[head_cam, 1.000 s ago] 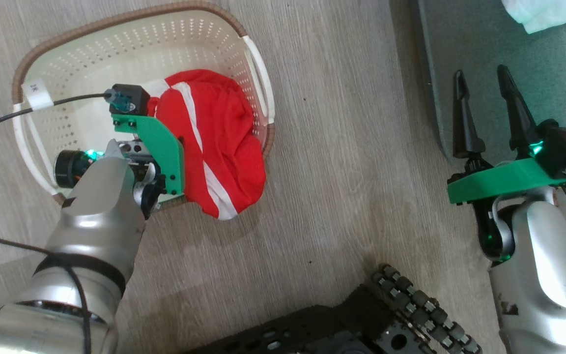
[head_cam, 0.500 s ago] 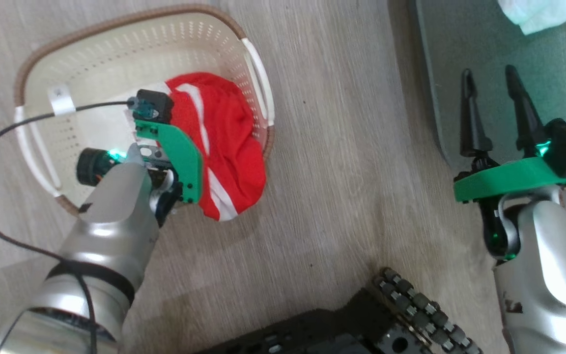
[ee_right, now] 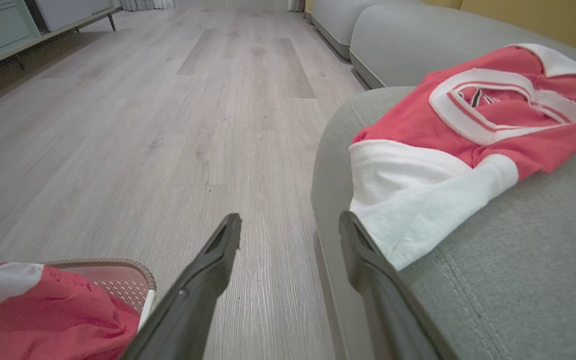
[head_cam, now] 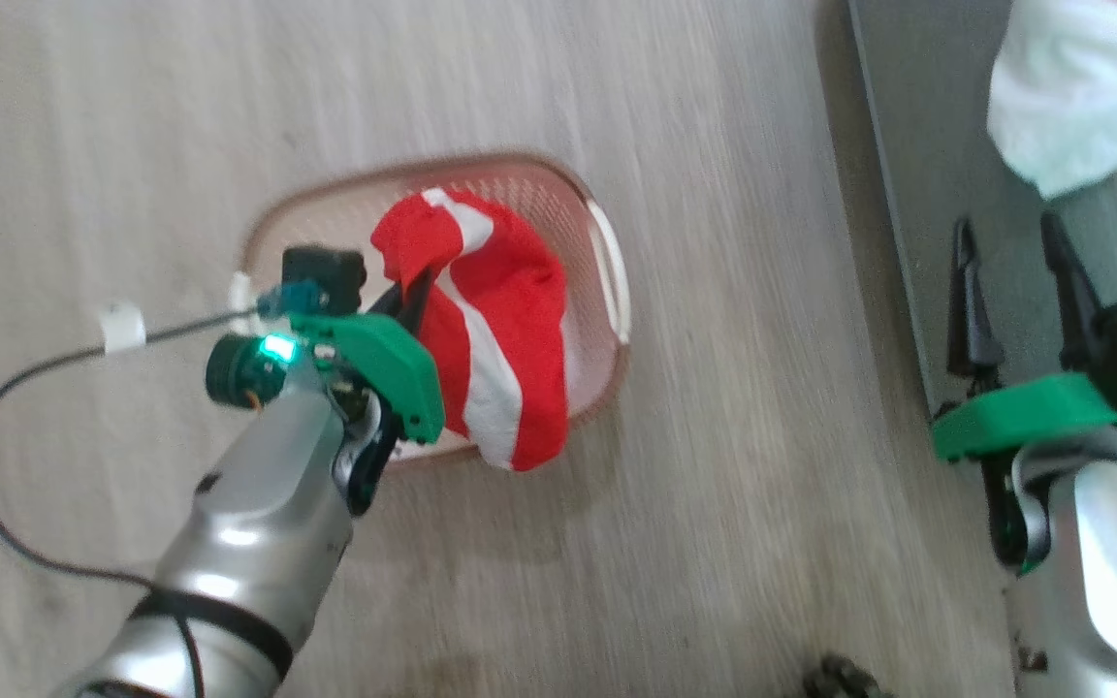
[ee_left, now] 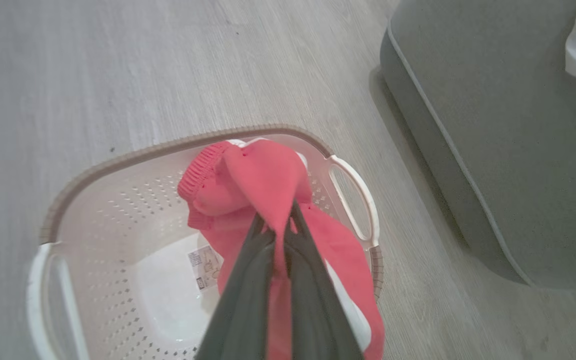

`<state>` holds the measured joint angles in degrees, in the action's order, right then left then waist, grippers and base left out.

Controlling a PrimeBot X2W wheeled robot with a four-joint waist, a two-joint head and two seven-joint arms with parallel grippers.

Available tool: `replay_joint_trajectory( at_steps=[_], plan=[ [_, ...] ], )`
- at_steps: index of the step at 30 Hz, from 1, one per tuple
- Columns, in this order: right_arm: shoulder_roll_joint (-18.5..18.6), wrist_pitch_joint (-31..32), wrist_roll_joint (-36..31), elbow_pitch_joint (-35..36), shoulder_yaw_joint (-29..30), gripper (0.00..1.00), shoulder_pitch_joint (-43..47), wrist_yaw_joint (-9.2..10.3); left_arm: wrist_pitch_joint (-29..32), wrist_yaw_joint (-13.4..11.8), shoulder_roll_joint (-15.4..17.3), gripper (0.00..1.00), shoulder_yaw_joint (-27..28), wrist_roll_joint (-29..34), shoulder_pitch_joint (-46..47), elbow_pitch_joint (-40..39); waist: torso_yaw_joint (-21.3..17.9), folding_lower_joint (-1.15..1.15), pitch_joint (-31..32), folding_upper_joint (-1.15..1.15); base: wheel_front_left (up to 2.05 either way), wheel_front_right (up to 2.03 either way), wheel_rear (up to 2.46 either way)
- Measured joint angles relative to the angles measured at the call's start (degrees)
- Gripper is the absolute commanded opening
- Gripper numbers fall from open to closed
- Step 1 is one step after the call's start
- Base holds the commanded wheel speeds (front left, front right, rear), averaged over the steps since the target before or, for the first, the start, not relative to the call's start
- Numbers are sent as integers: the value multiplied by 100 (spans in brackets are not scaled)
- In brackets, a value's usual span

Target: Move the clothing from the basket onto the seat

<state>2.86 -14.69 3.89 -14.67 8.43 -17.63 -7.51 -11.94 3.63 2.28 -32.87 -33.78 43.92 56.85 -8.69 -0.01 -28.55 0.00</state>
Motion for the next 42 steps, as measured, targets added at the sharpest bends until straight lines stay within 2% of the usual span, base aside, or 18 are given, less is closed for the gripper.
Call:
replay_joint_trajectory(
  at_steps=[5,12,18,20,27,33,42],
  plan=[
    [4,0,-107,-76,13,100,363,0,-187,-172,200,0,132,1,-531,-481,298,0,738,0,0,0,0],
    [38,0,-147,-144,46,100,904,0,-225,-645,794,0,580,82,-1752,-1771,625,0,1714,0,0,0,0],
    [168,0,-327,-162,-1,100,1232,0,-226,-923,1226,0,953,348,-2741,-2786,804,-1,2325,0,0,0,0],
    [204,0,-350,-180,-71,100,1260,0,-226,-993,1281,0,1082,411,-2972,-3025,830,-1,2465,0,0,0,0],
    [294,0,-390,-236,-183,100,1359,0,-226,-1037,1288,0,1352,616,-3448,-3719,805,0,2760,0,0,0,0],
    [294,0,-390,-321,-391,100,1492,0,-226,-1027,1272,0,1599,766,-3551,-3849,757,0,2826,0,0,0,0],
    [294,1,-380,-357,-514,100,1493,0,-226,-782,1169,0,1990,923,-3673,-3833,827,0,2832,0,0,0,0]
  ],
)
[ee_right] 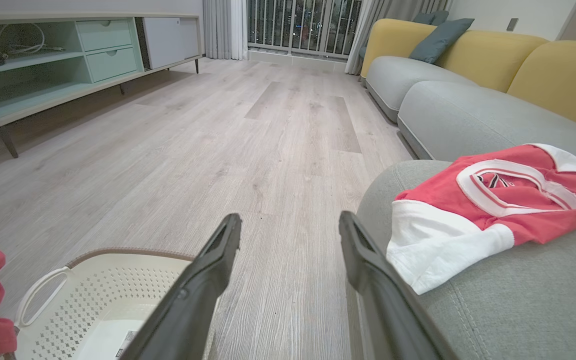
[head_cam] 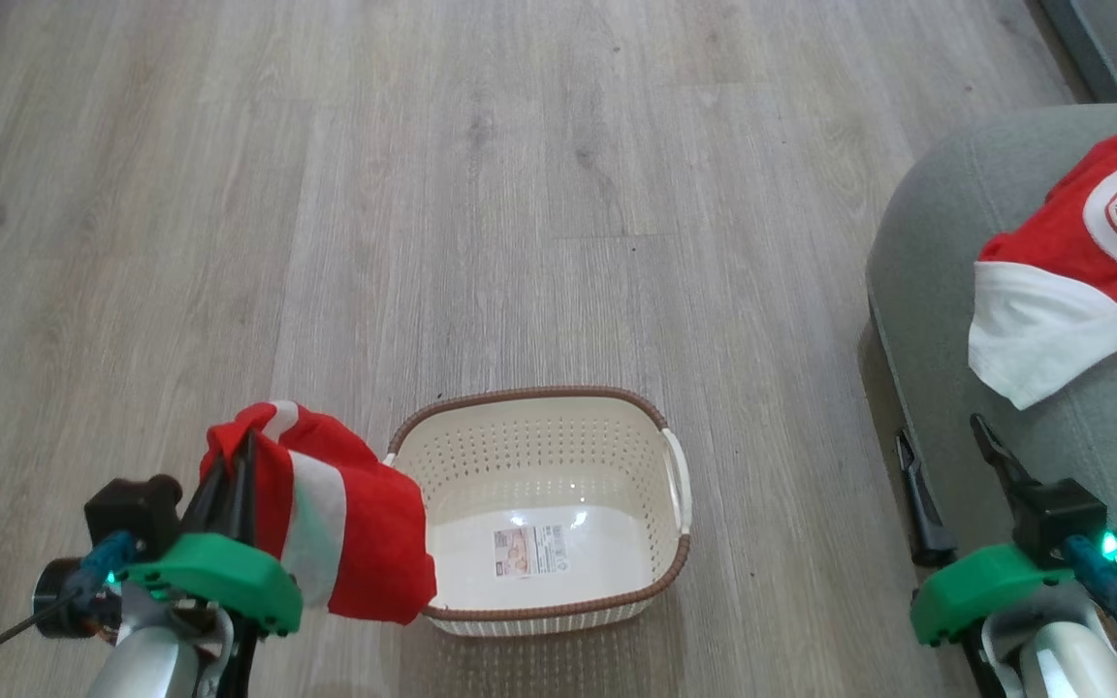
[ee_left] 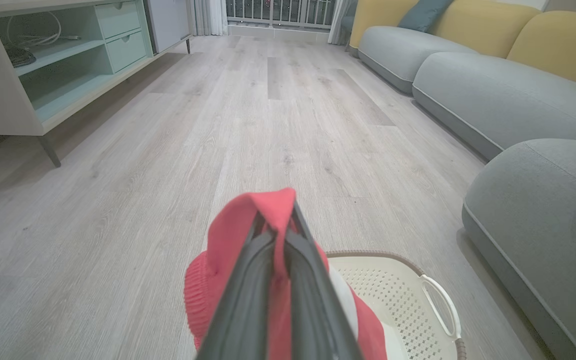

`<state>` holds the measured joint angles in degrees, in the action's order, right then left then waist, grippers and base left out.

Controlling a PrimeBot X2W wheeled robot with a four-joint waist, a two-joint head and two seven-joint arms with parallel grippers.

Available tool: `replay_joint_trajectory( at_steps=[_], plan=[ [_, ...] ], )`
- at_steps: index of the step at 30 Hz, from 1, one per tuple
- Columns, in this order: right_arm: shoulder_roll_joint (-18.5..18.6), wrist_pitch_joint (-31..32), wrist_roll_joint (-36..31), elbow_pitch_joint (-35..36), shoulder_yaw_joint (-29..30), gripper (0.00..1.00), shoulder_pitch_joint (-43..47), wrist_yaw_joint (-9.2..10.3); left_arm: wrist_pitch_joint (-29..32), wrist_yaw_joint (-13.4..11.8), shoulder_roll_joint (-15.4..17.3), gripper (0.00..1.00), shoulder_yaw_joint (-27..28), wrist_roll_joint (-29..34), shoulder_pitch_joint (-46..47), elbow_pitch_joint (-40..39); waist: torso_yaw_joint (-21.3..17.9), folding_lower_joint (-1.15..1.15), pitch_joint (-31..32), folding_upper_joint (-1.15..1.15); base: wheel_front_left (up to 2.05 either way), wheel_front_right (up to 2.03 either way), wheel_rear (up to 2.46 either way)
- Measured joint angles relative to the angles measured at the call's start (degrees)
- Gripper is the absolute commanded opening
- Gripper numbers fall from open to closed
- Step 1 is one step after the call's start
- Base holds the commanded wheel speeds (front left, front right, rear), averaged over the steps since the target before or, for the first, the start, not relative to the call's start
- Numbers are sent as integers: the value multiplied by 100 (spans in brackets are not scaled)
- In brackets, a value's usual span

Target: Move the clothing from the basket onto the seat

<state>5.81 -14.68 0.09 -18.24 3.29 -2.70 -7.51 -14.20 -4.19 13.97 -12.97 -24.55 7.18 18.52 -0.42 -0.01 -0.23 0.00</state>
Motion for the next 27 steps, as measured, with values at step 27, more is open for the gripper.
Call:
replay_joint_trajectory(
  at_steps=[27],
  plan=[
    [12,0,48,-35,-54,100,-10,0,0,557,-323,0,606,555,-24,270,109,1,-25,0,0,0,0]
  ],
)
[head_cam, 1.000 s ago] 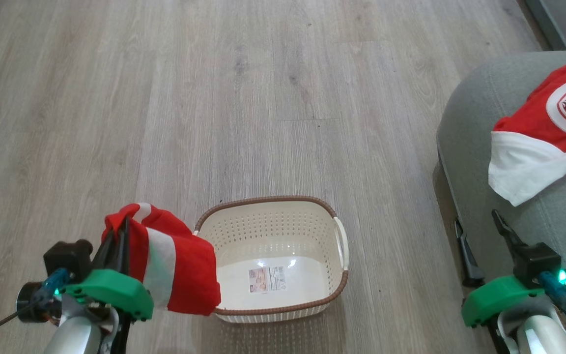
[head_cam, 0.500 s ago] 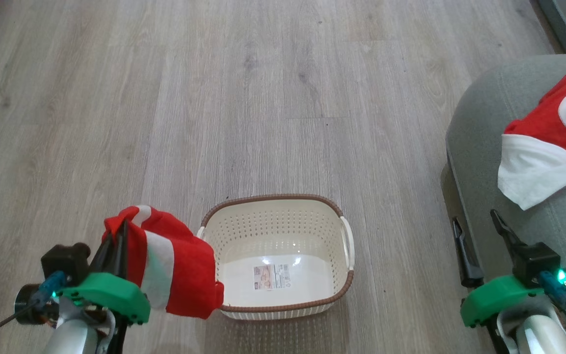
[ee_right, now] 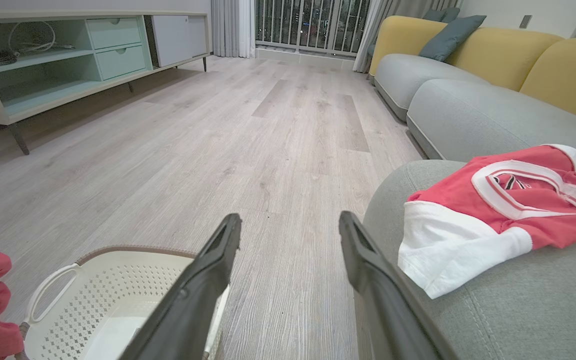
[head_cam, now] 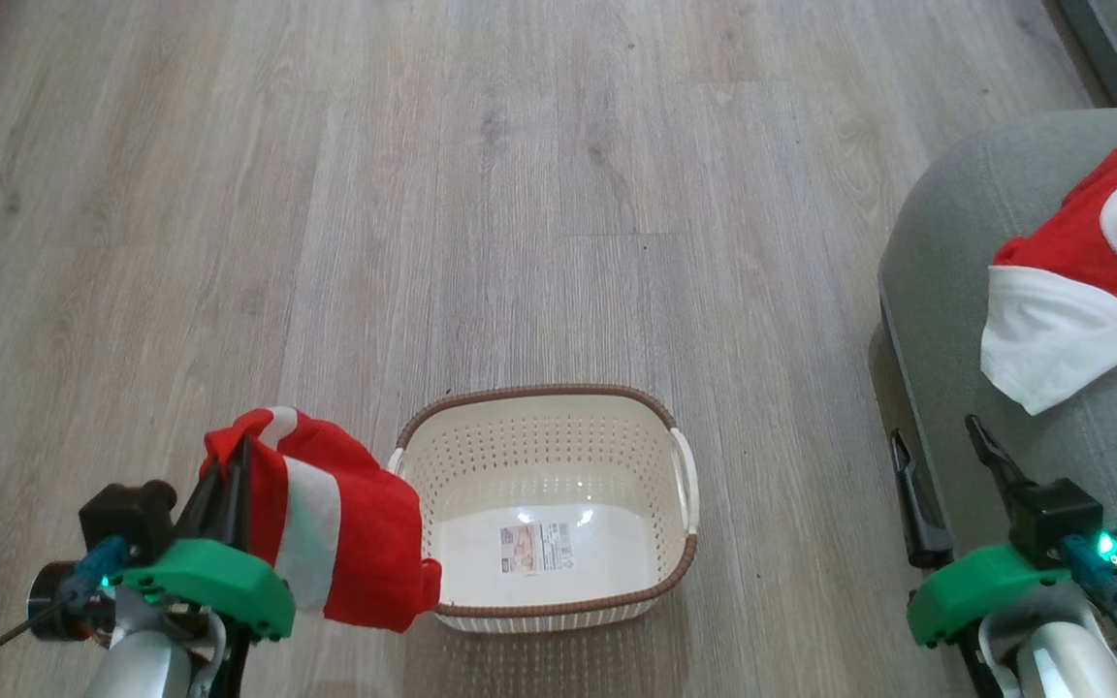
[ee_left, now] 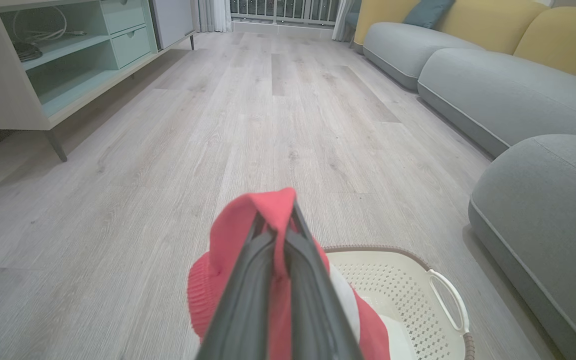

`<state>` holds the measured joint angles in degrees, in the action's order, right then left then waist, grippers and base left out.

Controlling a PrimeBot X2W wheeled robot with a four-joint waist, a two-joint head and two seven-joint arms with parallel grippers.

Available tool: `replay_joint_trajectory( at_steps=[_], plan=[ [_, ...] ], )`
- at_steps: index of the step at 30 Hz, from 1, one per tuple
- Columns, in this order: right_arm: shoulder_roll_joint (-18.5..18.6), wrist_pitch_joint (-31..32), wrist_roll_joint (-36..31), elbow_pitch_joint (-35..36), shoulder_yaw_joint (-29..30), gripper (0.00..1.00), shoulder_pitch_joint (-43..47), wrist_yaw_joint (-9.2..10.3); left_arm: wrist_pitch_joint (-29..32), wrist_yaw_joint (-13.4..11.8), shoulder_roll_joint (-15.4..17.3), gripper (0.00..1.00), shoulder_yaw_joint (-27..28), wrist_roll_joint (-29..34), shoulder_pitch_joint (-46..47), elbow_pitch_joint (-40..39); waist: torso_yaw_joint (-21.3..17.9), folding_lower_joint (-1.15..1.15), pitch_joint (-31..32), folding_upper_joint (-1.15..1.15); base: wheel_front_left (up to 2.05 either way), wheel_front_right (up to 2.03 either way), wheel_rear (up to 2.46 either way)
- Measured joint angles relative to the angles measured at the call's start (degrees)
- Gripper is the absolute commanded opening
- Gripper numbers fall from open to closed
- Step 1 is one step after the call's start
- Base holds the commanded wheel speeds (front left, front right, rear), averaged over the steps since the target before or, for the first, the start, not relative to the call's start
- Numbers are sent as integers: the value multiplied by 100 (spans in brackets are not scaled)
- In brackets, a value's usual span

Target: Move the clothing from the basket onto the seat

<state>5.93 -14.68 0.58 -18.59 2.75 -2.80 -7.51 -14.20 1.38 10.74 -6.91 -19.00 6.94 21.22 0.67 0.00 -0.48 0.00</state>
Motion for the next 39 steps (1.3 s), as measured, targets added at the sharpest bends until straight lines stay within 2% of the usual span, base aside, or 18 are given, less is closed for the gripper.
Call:
replay_joint_trajectory(
  at_steps=[4,6,10,17,23,27,39],
  plan=[
    [0,0,1,-4,-22,100,0,0,0,57,-38,0,86,86,0,0,-8,0,7,0,0,0,0],
    [24,0,44,31,-215,100,-2,0,0,105,-47,0,99,123,3,-10,-14,0,6,0,0,0,0],
    [235,0,365,219,-1145,100,-118,0,0,287,-62,0,-93,302,50,-193,-34,0,9,0,0,0,0],
    [880,0,753,464,-2937,100,-898,0,63,501,-223,0,-898,489,502,-568,10,1,35,0,0,0,0],
    [938,0,1066,435,-4045,100,-1582,0,223,550,-472,0,-1401,486,805,-690,69,1,53,0,0,0,0],
    [933,0,1212,305,-4365,100,-1850,0,305,549,-612,0,-1664,377,959,-727,130,1,63,0,0,0,0],
    [772,0,1339,-153,-4568,100,-1994,0,588,488,-744,0,-2808,34,1071,-1278,185,0,70,0,0,0,0]
  ],
)
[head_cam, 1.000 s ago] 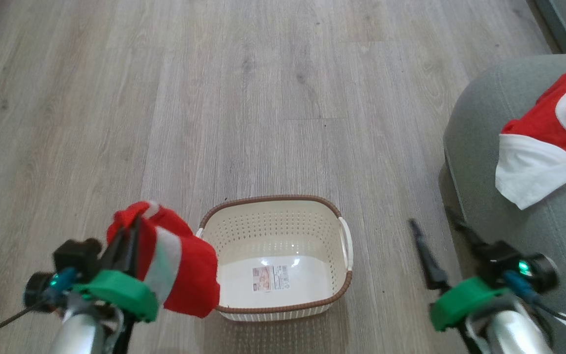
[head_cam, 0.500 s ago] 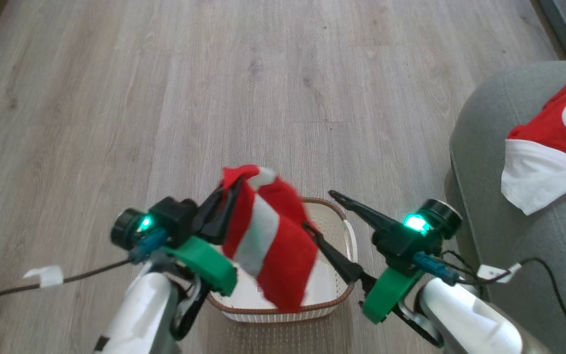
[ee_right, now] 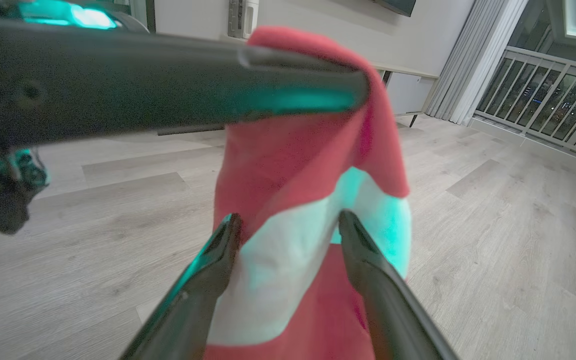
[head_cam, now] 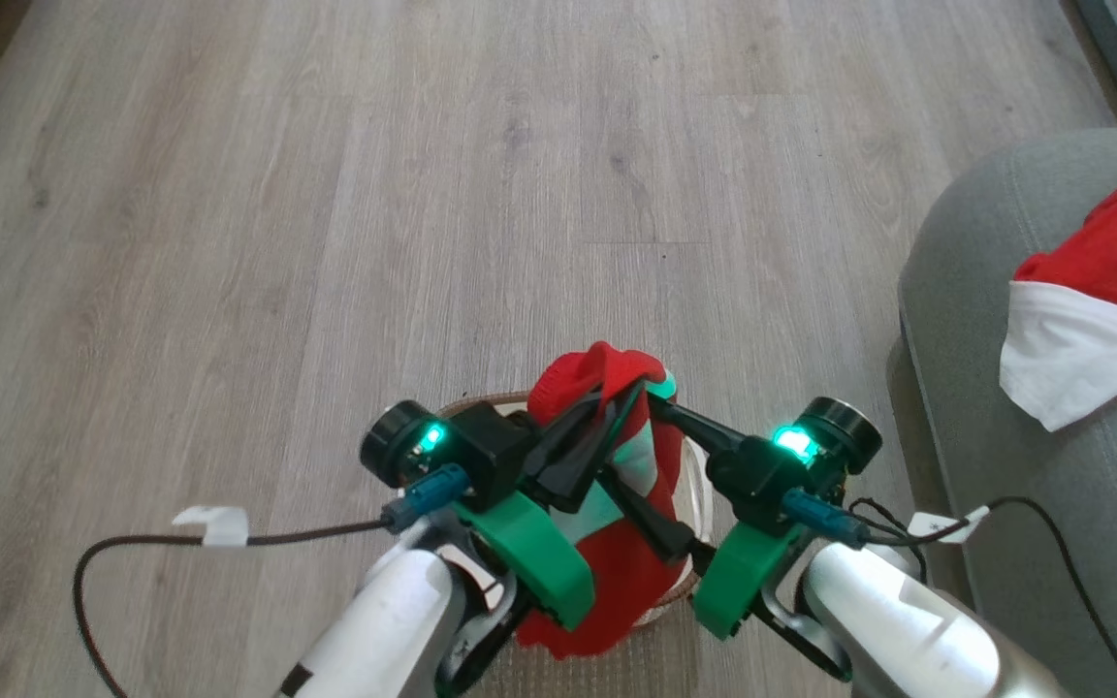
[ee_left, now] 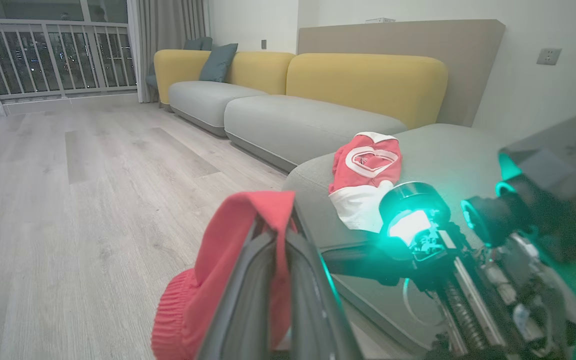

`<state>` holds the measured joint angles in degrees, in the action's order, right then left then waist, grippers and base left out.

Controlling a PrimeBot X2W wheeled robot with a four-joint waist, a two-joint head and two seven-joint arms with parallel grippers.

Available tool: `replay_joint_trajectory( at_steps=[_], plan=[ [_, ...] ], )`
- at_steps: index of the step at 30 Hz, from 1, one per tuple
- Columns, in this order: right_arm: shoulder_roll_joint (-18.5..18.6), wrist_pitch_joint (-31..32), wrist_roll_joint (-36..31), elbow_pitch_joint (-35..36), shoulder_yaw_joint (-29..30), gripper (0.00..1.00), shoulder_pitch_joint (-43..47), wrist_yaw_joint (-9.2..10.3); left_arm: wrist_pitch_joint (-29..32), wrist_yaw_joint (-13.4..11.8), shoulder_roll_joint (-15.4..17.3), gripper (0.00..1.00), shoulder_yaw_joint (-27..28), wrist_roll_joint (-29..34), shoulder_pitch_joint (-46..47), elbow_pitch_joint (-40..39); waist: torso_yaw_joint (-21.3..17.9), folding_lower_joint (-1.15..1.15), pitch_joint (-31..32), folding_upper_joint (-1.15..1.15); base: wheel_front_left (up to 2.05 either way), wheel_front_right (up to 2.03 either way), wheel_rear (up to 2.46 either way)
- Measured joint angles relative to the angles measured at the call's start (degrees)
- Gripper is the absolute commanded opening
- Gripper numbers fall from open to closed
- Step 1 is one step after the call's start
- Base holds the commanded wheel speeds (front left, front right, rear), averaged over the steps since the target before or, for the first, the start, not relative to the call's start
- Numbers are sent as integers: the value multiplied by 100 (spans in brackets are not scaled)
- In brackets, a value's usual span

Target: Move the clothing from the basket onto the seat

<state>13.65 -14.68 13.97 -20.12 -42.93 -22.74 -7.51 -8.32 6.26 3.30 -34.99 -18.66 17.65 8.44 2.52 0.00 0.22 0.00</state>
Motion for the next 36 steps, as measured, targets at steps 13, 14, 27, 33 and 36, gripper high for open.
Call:
replay_joint_trajectory(
  at_steps=[13,14,27,33,36],
  plan=[
    [9,0,277,-10,129,0,-31,0,-2,-275,7,100,-238,-261,113,51,-195,0,-14,0,0,0,0],
    [44,0,277,0,199,0,-31,0,-34,-294,14,100,-225,-263,113,114,-227,0,-18,0,0,0,0],
    [476,0,205,392,1345,0,21,0,-542,-221,78,100,-219,-269,83,967,-1145,0,-213,0,0,0,0],
    [625,0,104,560,1716,0,144,0,-588,-79,42,100,-439,-269,85,1107,-1804,0,-369,0,0,0,0],
    [639,0,70,601,1940,0,203,0,-589,-35,24,100,-570,-271,90,1104,-2108,0,-459,0,0,0,0]
  ],
)
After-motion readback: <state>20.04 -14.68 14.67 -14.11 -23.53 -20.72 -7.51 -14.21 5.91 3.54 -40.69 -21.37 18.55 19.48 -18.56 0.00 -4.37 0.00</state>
